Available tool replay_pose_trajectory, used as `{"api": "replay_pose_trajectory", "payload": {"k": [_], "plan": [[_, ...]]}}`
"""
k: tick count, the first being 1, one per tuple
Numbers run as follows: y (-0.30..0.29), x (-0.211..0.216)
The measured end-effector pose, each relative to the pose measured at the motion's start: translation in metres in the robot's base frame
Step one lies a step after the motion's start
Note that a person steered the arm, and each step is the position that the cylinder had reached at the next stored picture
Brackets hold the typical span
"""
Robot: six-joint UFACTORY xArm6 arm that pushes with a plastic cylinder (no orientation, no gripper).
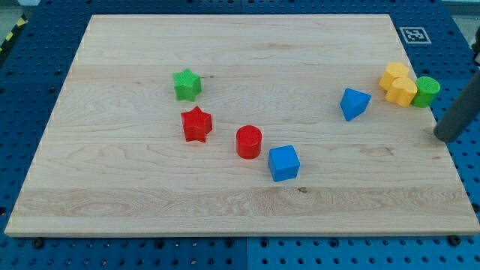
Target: Push the green circle along with the yellow heart to left a bit
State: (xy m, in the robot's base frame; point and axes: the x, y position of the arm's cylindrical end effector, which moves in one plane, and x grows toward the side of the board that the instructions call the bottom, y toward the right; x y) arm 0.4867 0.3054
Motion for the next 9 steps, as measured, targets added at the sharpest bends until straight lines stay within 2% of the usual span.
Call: {"api": "replay_pose_trajectory", "payload": {"k": [1, 3, 4, 5, 9], "plan": [[0.038, -0.001], [0.039, -0.019], [0.040, -0.064], [0.040, -0.079], [0.011, -0.087]]}}
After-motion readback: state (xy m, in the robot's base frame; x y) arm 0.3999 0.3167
